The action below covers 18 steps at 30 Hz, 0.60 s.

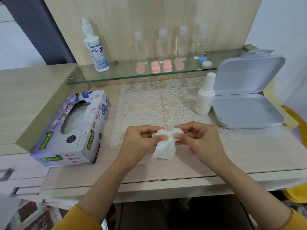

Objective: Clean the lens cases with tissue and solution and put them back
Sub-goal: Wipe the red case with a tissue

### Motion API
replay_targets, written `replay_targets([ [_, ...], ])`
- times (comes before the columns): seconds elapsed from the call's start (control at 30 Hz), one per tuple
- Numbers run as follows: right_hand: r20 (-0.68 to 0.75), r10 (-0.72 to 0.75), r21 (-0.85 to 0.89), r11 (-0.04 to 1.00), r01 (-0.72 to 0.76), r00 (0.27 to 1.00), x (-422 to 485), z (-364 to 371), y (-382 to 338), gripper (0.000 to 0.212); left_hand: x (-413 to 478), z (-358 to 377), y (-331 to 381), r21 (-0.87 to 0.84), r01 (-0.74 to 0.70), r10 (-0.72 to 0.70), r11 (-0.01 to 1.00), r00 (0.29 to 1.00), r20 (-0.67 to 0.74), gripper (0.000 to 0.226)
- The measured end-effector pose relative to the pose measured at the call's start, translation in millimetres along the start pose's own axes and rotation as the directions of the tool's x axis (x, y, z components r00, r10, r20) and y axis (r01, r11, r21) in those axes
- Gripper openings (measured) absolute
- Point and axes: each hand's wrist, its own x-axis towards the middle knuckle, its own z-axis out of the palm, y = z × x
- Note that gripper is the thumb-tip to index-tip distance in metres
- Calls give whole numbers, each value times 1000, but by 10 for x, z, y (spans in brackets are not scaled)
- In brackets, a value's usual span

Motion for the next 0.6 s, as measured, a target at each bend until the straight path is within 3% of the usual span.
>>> replay_targets([
  [0.13, -42, -30, -12, 1000, 29, 999, 15, 17, 11, 18, 7, 29, 18, -53, -19, 17, 998, 999, -31, 11],
  [0.3, -4, 35, -57, 998, -36, 999, 11, 60, 49, 49, 10, 38, 62, -137, -77, 73, 988, 997, -35, 14],
  [0.5, -19, 39, -65, 997, -40, 999, -1, 40, 7, 12, 0, 55, 139, -166, -119, 115, 979, 993, -34, 18],
  [0.6, -27, 61, -21, 998, -61, 998, -6, -19, -19, 15, 20, 24, 138, -198, -102, 85, 975, 992, -96, 18],
])
